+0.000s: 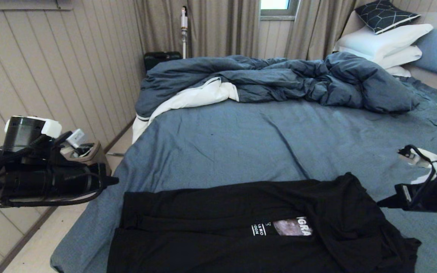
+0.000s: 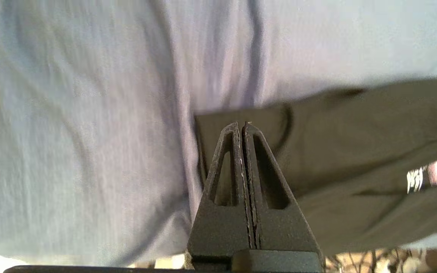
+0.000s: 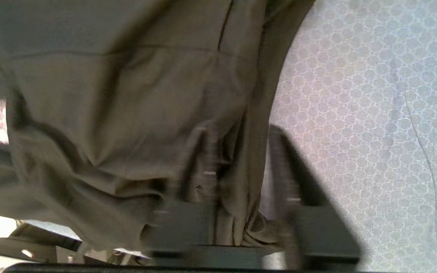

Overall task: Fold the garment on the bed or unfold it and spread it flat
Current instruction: Fold the black T-shirt

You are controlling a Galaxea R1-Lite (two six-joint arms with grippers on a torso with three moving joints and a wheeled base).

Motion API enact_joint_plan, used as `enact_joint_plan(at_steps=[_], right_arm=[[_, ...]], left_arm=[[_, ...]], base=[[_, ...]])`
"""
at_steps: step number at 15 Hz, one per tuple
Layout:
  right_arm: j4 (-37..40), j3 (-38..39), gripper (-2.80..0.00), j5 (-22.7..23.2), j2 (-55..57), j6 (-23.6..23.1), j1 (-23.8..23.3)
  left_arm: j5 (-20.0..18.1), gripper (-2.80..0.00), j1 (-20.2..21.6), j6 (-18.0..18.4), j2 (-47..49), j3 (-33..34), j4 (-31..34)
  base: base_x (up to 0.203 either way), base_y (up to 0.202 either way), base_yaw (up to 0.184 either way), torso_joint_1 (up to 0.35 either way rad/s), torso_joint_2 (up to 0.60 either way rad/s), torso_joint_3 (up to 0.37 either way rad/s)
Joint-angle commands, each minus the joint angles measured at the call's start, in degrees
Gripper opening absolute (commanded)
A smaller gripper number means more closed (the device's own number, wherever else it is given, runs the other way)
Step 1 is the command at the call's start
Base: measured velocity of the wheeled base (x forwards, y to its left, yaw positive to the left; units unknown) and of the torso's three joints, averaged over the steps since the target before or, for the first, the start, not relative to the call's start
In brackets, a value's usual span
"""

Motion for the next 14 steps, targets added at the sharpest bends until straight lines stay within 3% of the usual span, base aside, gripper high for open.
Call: enact_joint_plan(at_steps=[1,3,7,14], right_arm=[[0.59,0.30,0.00,0.13,-0.74,-0.44,0.05],[3.31,0.08,0.00,0.13,-1.00,-1.67,0.45],[2.77,0.67,0.00,0.27,1.74,-1.45,1.96],[-3.76,1.80,0.00,0.83,9.31,-0.84,4.19]], left_arm=[[-0.01,-2.80,0.12,0.02,0.94,1.12,-1.90],[0.18,-2.80,0.05,0.13,1.75,2.24,-5.32],[0.61,-2.80,0.03,0.13,1.90,2.67,-5.64],[0.03,-2.80,-0.06,0.22,2.21,2.67,-5.47]], base=[[0.000,0.000,0.000,0.000,0.00,0.000],[0.000,0.000,0.000,0.000,0.00,0.000],[0.000,0.000,0.000,0.000,0.00,0.000],[0.000,0.000,0.000,0.000,0.00,0.000]])
